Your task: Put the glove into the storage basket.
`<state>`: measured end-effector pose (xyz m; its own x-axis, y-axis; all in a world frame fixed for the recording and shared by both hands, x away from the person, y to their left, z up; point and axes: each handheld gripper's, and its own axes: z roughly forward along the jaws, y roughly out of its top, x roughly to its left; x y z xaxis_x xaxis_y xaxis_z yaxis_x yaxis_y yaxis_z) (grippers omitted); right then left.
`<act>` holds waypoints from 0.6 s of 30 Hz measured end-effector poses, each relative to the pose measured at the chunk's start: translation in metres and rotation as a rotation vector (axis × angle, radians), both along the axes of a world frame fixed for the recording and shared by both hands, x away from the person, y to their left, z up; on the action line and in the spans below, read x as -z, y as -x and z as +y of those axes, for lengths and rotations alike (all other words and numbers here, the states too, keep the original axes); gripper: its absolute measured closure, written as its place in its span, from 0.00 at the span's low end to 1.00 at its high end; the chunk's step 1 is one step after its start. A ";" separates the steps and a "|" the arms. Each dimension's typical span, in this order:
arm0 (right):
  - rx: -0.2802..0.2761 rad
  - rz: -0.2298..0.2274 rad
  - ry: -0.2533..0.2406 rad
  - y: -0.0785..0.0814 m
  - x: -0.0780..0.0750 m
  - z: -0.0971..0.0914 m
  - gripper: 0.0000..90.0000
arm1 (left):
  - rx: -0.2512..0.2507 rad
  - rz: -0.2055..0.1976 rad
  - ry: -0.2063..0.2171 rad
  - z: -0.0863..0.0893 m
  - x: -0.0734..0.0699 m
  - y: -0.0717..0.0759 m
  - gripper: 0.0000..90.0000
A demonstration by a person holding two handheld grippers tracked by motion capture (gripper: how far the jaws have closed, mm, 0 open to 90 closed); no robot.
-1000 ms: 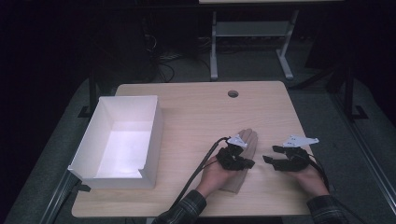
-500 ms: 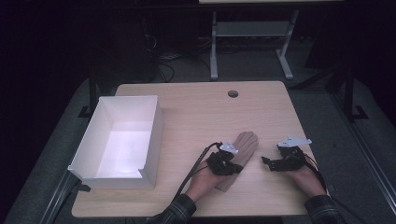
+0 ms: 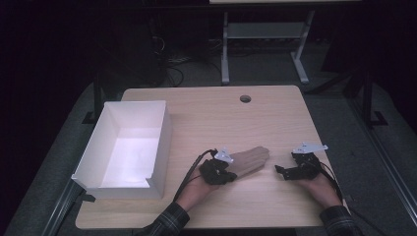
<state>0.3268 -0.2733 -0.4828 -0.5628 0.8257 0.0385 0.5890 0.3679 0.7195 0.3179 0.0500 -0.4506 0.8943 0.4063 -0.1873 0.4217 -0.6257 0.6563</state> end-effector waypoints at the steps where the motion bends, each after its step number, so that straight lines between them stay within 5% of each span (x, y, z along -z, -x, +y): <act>1: 0.003 0.002 -0.001 0.000 0.000 0.000 0.12 | 0.004 -0.003 0.003 0.001 -0.002 -0.001 0.97; 5: -0.001 0.001 0.004 0.000 0.000 0.000 0.12 | 0.007 -0.016 0.027 0.003 -0.011 -0.003 0.85; 11: 0.004 0.002 0.003 0.002 0.000 0.001 0.12 | 0.001 -0.086 0.055 -0.002 -0.032 -0.016 0.60; 18: 0.003 0.002 0.002 0.002 0.000 0.001 0.12 | 0.001 -0.076 -0.007 -0.009 -0.025 -0.040 0.35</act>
